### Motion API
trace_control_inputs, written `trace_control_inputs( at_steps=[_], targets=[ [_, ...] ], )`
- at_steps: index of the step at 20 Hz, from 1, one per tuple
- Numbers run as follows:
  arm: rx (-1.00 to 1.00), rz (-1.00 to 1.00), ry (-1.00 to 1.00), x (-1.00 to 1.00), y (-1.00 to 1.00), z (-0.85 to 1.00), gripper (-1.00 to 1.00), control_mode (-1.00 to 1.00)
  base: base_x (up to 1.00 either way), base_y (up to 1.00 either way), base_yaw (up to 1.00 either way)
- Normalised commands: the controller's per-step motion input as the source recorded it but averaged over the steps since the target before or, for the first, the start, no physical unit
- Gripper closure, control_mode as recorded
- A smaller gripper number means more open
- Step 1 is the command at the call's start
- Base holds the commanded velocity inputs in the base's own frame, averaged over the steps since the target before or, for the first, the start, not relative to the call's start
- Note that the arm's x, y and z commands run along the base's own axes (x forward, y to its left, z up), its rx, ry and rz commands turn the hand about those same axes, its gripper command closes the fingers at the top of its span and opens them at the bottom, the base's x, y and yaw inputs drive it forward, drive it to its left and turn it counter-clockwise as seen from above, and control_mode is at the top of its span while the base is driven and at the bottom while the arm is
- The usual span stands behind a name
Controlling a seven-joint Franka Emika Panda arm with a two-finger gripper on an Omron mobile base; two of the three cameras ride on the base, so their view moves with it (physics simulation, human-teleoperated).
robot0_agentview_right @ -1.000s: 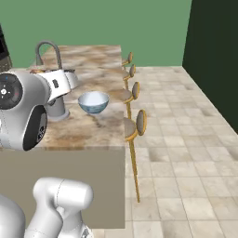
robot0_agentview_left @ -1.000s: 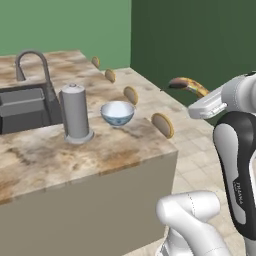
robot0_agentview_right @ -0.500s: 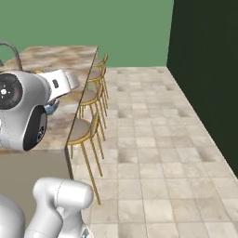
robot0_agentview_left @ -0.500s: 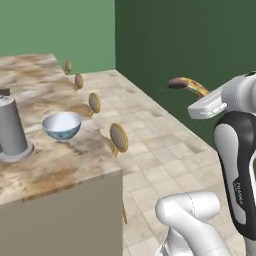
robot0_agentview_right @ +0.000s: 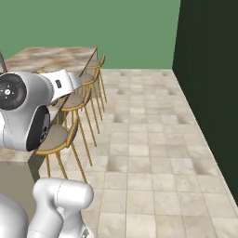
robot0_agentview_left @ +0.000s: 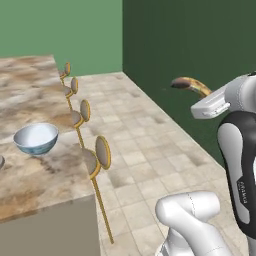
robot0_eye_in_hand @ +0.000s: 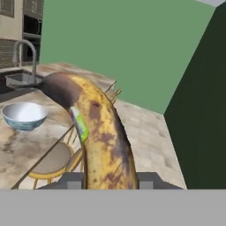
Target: Retrieve the banana and pear from the fridge and place them into the bowl on the dining table.
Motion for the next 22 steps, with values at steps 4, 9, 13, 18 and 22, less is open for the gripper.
trace_control_inputs(
  at_steps=[4, 9, 13, 18, 22],
  targets=[
    [0.00, 0.00, 0.00, 0.00, 0.00, 0.00, 1.00, 1.00, 0.63, -0.32, 0.40],
    [0.00, 0.00, 0.00, 0.00, 0.00, 0.00, 1.00, 1.00, 0.41, -0.53, 0.43],
    [0.00, 0.00, 0.00, 0.00, 0.00, 0.00, 1.00, 1.00, 0.29, -0.72, 0.43],
    [0.00, 0.00, 0.00, 0.00, 0.00, 0.00, 1.00, 1.00, 0.42, -0.74, 0.45],
    [0.00, 0.00, 0.00, 0.00, 0.00, 0.00, 1.00, 1.00, 0.66, -0.60, 0.50]
  ],
)
